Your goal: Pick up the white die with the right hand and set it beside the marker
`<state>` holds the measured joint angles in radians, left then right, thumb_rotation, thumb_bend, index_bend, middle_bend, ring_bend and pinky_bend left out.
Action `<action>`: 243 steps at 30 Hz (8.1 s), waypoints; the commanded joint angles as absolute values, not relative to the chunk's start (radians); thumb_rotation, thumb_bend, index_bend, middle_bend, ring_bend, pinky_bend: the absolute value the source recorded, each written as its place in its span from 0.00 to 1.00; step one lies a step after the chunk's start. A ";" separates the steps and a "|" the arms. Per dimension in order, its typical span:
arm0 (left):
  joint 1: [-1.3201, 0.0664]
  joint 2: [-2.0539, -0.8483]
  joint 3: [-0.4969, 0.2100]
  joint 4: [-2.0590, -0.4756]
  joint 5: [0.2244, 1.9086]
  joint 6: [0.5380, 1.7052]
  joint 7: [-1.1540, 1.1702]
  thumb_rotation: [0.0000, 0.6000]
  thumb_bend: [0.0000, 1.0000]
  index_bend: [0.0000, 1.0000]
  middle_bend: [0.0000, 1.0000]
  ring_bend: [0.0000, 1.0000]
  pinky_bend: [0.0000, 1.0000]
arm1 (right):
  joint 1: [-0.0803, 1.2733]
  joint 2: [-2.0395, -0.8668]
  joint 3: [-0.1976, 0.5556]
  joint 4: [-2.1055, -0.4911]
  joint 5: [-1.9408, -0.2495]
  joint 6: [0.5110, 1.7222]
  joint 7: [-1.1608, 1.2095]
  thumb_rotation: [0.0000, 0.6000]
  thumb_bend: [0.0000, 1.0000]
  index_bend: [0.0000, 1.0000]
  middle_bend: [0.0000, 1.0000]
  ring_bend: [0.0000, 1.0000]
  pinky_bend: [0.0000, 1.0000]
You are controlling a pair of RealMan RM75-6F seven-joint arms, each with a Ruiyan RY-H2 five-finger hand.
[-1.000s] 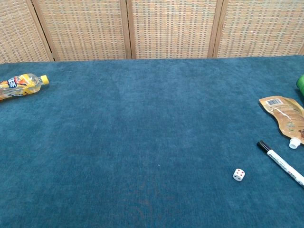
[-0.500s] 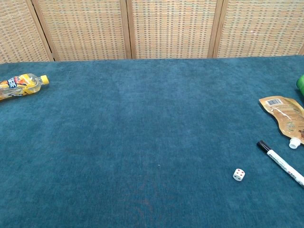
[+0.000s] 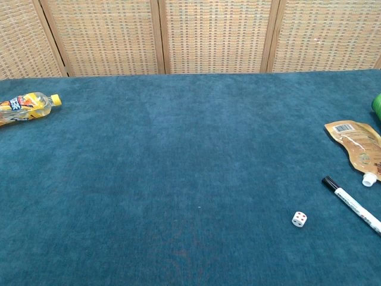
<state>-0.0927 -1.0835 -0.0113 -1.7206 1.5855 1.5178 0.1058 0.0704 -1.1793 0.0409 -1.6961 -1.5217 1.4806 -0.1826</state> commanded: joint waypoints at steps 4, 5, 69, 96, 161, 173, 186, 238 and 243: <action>-0.092 -1.084 -0.009 -1.723 1.586 1.516 0.108 1.00 0.11 0.00 0.00 0.00 0.00 | 0.067 -1.176 0.040 -1.698 -1.524 1.486 -0.177 1.00 0.00 0.00 0.00 0.00 0.00; -0.092 -1.084 -0.009 -1.723 1.586 1.515 0.109 1.00 0.11 0.00 0.00 0.00 0.00 | 0.067 -1.176 0.040 -1.698 -1.525 1.486 -0.177 1.00 0.00 0.00 0.00 0.00 0.00; -0.099 -1.091 0.005 -1.721 1.608 1.495 0.090 1.00 0.11 0.00 0.00 0.00 0.00 | 0.247 -1.529 0.025 -1.786 -1.384 1.215 -0.521 1.00 0.31 0.33 0.00 0.00 0.00; -0.103 -1.098 0.005 -1.712 1.597 1.485 0.093 1.00 0.11 0.00 0.00 0.00 0.00 | 0.294 -1.615 0.037 -1.674 -1.294 1.164 -0.482 1.00 0.31 0.35 0.00 0.00 0.00; -0.110 -1.104 0.014 -1.703 1.602 1.470 0.084 1.00 0.11 0.00 0.00 0.00 0.00 | 0.363 -1.689 0.059 -1.575 -1.224 1.137 -0.472 1.00 0.34 0.49 0.00 0.00 0.00; -0.111 -1.103 0.014 -1.703 1.601 1.470 0.084 1.00 0.11 0.00 0.00 0.00 0.00 | 0.371 -1.673 0.066 -1.573 -1.199 1.135 -0.481 1.00 0.35 0.49 0.00 0.00 0.00; -0.110 -1.103 0.017 -1.703 1.609 1.474 0.082 1.00 0.11 0.00 0.00 0.00 0.00 | 0.373 -1.661 0.055 -1.582 -1.175 1.134 -0.499 1.00 0.35 0.49 0.00 0.00 0.00; -0.112 -1.103 0.031 -1.707 1.639 1.474 0.071 1.00 0.11 0.00 0.00 0.00 0.00 | 0.582 -1.532 0.325 -1.753 -1.065 1.168 -0.659 1.00 0.39 0.54 0.00 0.00 0.00; -0.113 -1.104 0.032 -1.707 1.639 1.473 0.068 1.00 0.11 0.00 0.00 0.00 0.00 | 0.623 -1.532 0.351 -1.756 -1.018 1.166 -0.686 1.00 0.39 0.54 0.00 0.00 0.00</action>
<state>-0.1126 -1.1035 0.0321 -1.7070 1.6392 1.4730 0.0678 0.6142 -1.5319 0.3445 -1.7545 -1.0264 1.1660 -0.6787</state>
